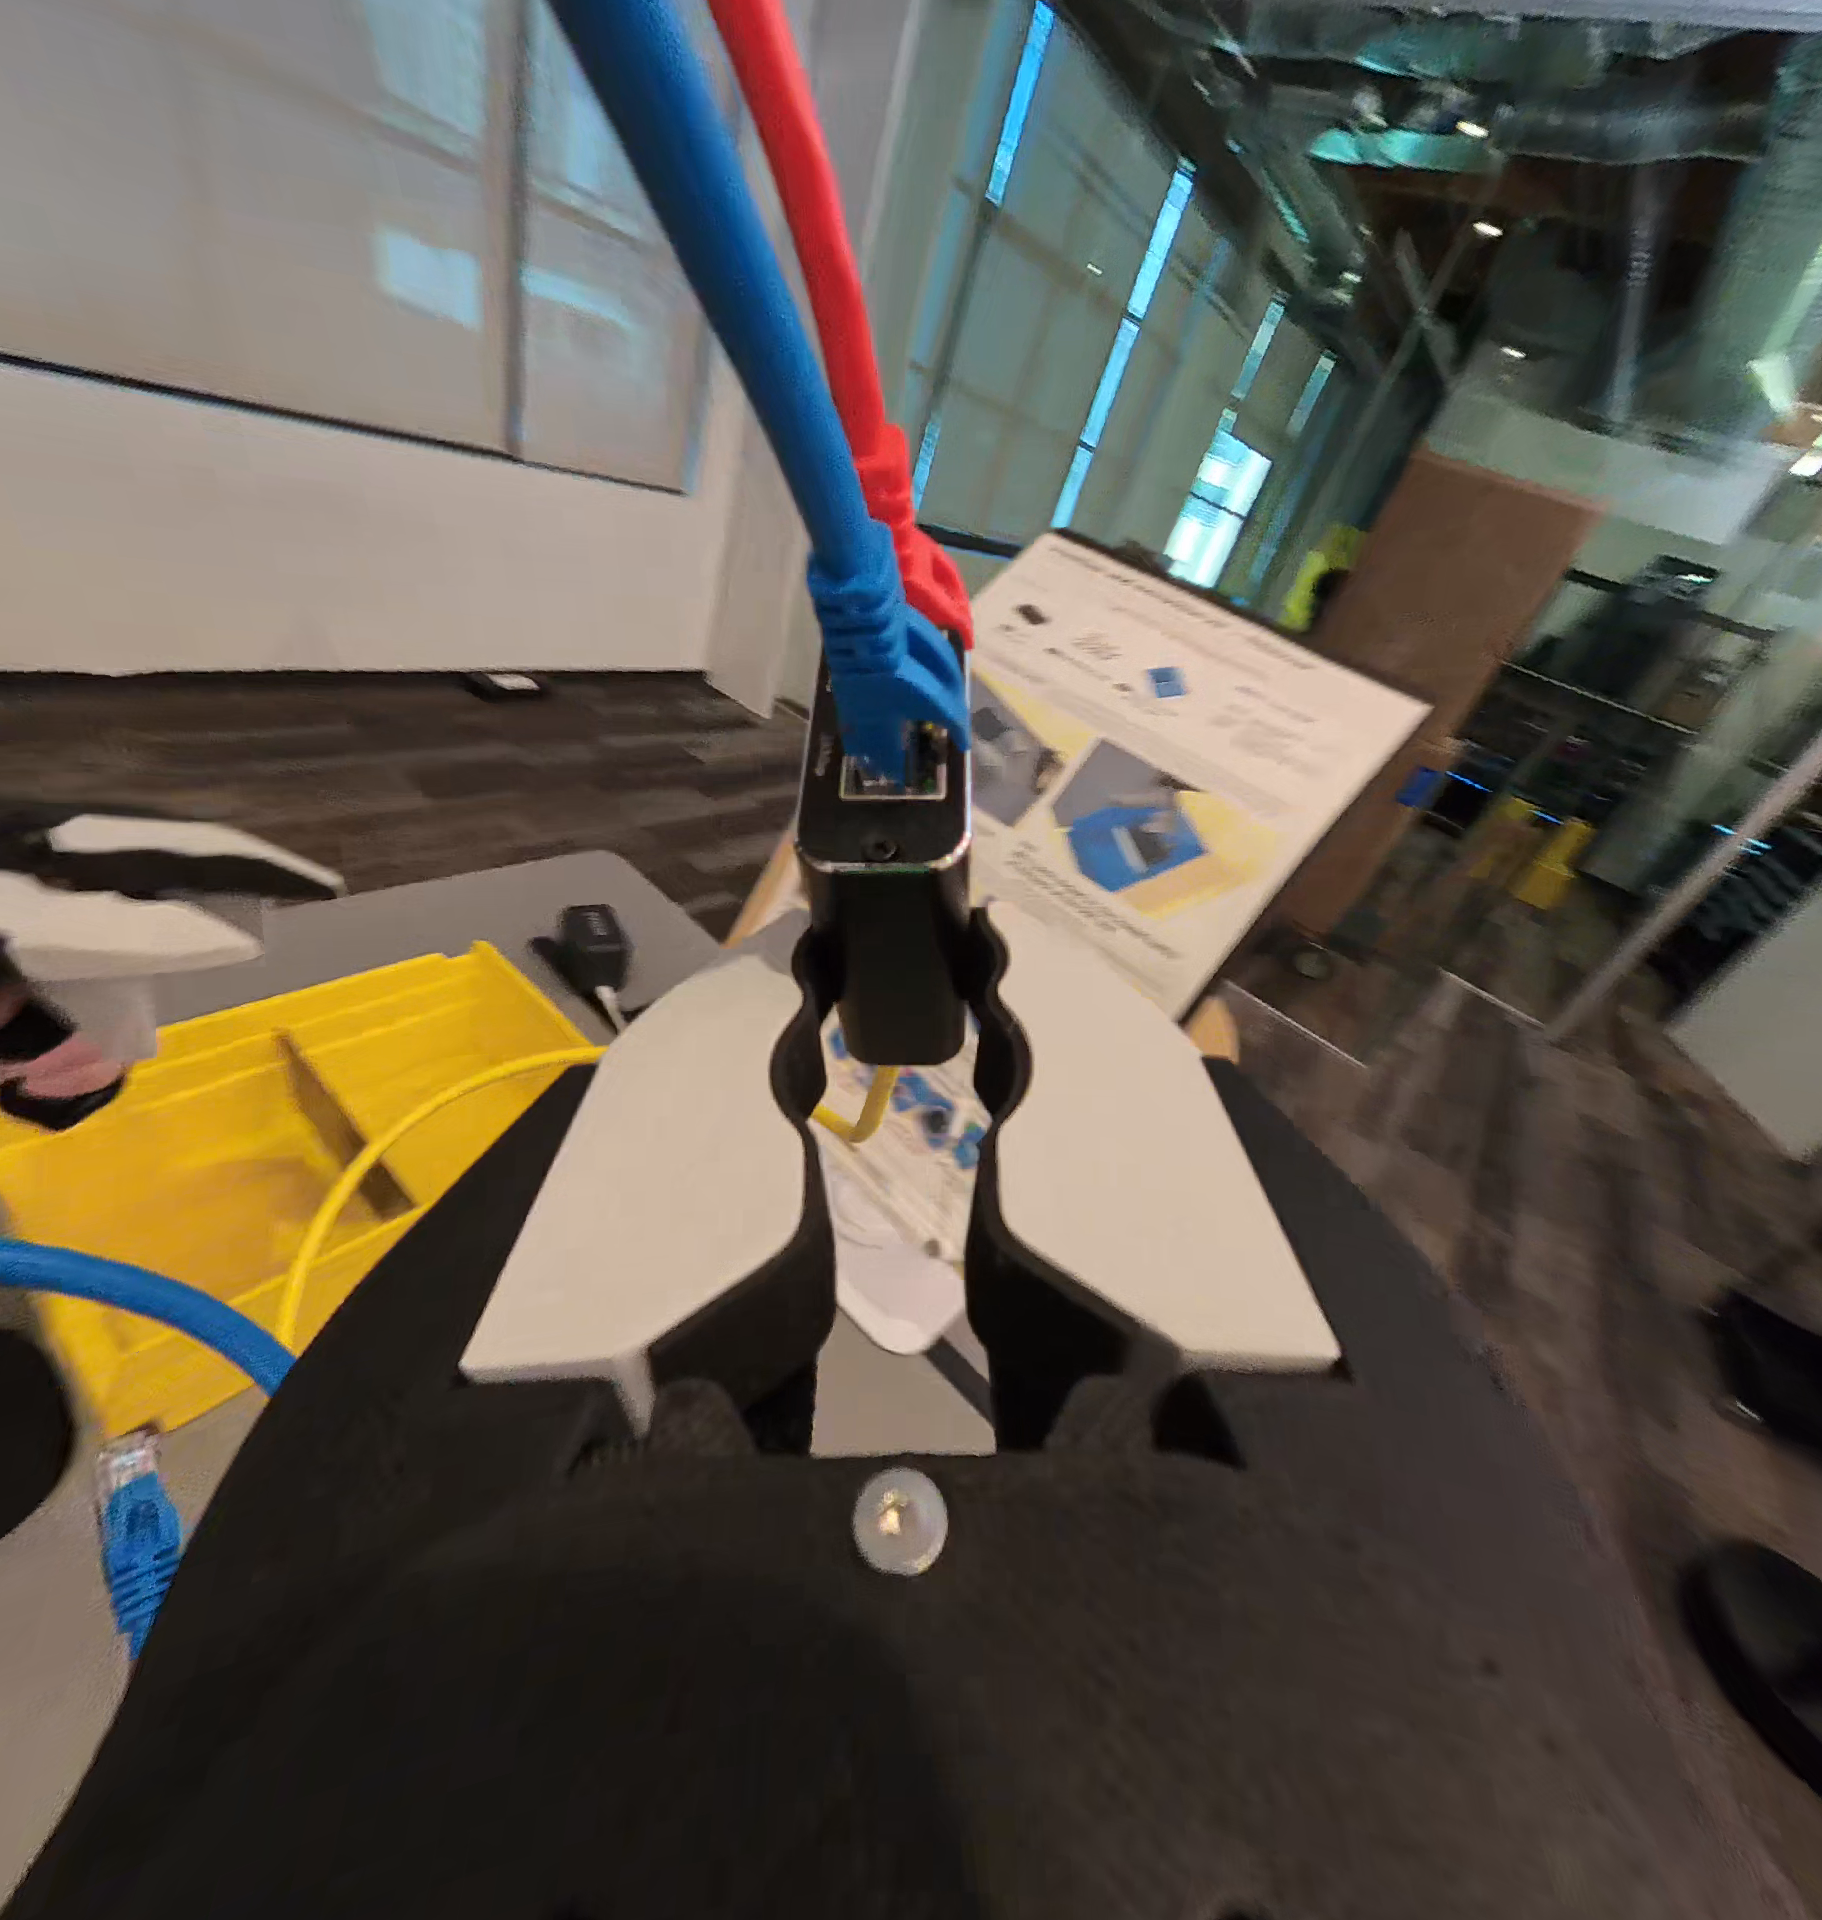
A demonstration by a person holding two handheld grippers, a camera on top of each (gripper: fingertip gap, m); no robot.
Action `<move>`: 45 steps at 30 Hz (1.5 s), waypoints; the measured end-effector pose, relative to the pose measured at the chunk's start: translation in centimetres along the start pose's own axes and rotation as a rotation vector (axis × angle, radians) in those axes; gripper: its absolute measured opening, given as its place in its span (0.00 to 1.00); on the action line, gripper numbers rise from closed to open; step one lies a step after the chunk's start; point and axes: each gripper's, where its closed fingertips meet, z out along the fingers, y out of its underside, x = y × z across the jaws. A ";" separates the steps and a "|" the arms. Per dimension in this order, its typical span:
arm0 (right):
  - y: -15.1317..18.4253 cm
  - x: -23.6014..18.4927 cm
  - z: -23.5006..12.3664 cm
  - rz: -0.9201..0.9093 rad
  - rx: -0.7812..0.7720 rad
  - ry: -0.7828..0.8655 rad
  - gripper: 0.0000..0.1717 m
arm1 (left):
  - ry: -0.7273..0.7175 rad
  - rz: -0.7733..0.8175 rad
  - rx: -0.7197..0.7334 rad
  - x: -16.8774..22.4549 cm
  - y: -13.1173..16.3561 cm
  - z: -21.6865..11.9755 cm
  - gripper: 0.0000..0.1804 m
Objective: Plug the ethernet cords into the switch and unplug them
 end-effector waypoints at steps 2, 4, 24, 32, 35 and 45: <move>-2.0 1.8 -0.3 -0.002 -0.040 0.067 0.15 | -0.052 -0.027 0.009 -0.7 0.0 0.3 0.22; -3.9 3.7 -0.7 -0.004 -0.077 0.137 0.15 | -0.085 -0.077 0.005 -1.2 0.4 0.7 0.23; -9.4 16.4 -5.0 0.163 -0.218 0.515 0.15 | -0.024 -0.166 -0.097 -0.5 2.8 2.2 0.62; -8.7 20.9 -9.2 0.214 -0.251 0.631 0.15 | 0.001 -0.124 -0.088 -0.8 2.7 2.6 0.53; -6.2 22.4 -10.2 0.219 -0.331 0.680 0.15 | 0.043 -0.111 -0.109 -0.3 3.2 2.8 0.47; 8.3 26.3 -11.0 0.270 -0.643 0.763 0.15 | 0.027 -0.122 -0.108 0.0 4.0 3.6 0.49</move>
